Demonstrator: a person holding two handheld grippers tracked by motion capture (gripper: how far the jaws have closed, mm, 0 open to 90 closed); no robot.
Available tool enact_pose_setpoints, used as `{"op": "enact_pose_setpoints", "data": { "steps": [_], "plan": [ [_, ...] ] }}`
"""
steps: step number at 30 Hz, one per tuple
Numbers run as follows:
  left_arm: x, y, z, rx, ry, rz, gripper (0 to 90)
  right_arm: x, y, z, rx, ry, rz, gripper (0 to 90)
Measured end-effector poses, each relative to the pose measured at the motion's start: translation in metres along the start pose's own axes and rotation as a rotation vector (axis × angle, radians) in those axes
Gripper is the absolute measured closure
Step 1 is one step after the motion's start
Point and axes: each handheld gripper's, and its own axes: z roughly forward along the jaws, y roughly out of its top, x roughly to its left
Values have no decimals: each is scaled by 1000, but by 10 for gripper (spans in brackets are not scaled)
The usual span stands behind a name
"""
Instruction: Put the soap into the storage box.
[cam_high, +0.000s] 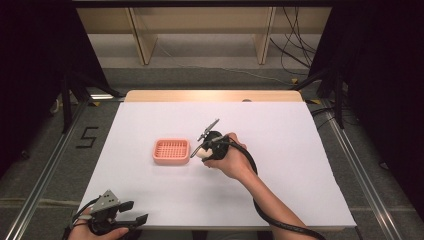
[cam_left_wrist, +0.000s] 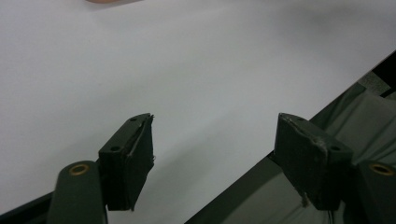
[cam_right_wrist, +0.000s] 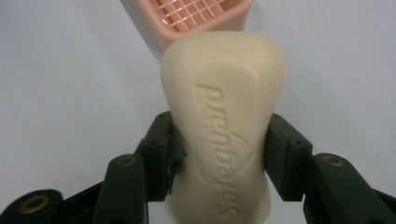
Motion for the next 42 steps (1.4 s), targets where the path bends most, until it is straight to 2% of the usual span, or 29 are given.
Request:
{"op": "enact_pose_setpoints", "data": {
  "steps": [1, 2, 4, 5, 8, 9, 10, 12, 13, 16, 17, 19, 20, 23, 25, 29, 30, 31, 33, 35, 38, 39, 42],
  "plan": [
    [-2, 0, 1, -15, -7, -16, 282, 1, 1, 0, 2, 3, 11, 505],
    [-1, 0, -1, 3, 9, 0, 284, 1, 2, 1, 0, 5, 4, 505],
    [-1, 0, 0, -6, 1, -6, 284, 2, 4, 1, 0, 3, 2, 505],
    [-1, 1, -1, 5, -16, -5, 284, 3, 5, 1, 3, 6, 14, 505],
    [0, 0, -1, -4, -13, -8, 285, 4, 8, 3, -1, 9, 1, 505],
    [0, 0, -1, -5, -12, -8, 285, 6, 9, 3, 4, 10, 19, 505],
    [-1, 0, 0, -9, -8, -9, 286, 4, 10, 3, -1, 6, -6, 505],
    [-1, 1, -1, -6, -15, -9, 288, 5, 11, 3, 0, 8, 8, 505],
    [0, 1, 0, -13, 5, -3, 291, 5, 12, 3, -3, 8, -7, 505],
    [0, 1, 0, -10, 6, -2, 293, 6, 13, 4, -1, 6, -3, 505],
    [0, 1, 0, -9, -7, -9, 293, 6, 14, 5, 3, 6, -5, 505],
    [0, 1, -1, -2, -7, 6, 292, 6, 16, 6, 3, 8, -10, 505],
    [-1, 1, 0, -12, -8, -5, 293, 6, 17, 6, 2, 6, -13, 505],
    [-1, 1, 0, -13, -9, -3, 292, 7, 19, 6, -2, 9, -10, 505],
    [-2, 1, 1, -28, -16, -24, 292, 8, 21, 6, -1, 15, -13, 505],
    [-1, 1, -1, -18, -18, -14, 292, 9, 25, 6, -4, 10, -17, 505],
    [-1, 1, -1, -17, -18, -13, 292, 10, 26, 6, -1, 12, -1, 505],
    [0, 2, -1, -1, -10, -5, 292, 9, 27, 6, -5, 11, -21, 505],
    [1, 2, -1, -1, -8, 1, 292, 9, 28, 6, -7, 9, -16, 505],
    [-1, 1, -1, -15, -22, -13, 292, 9, 29, 6, -11, 11, -15, 505],
    [-2, 1, 0, -29, -21, -23, 292, 10, 30, 7, -9, 13, -12, 505],
    [-1, 1, 0, -24, -18, -11, 292, 10, 32, 7, -12, 14, -19, 505],
    [-1, 1, -1, -15, -16, -12, 292, 10, 34, 8, -13, 13, -22, 505]
  ]
}}
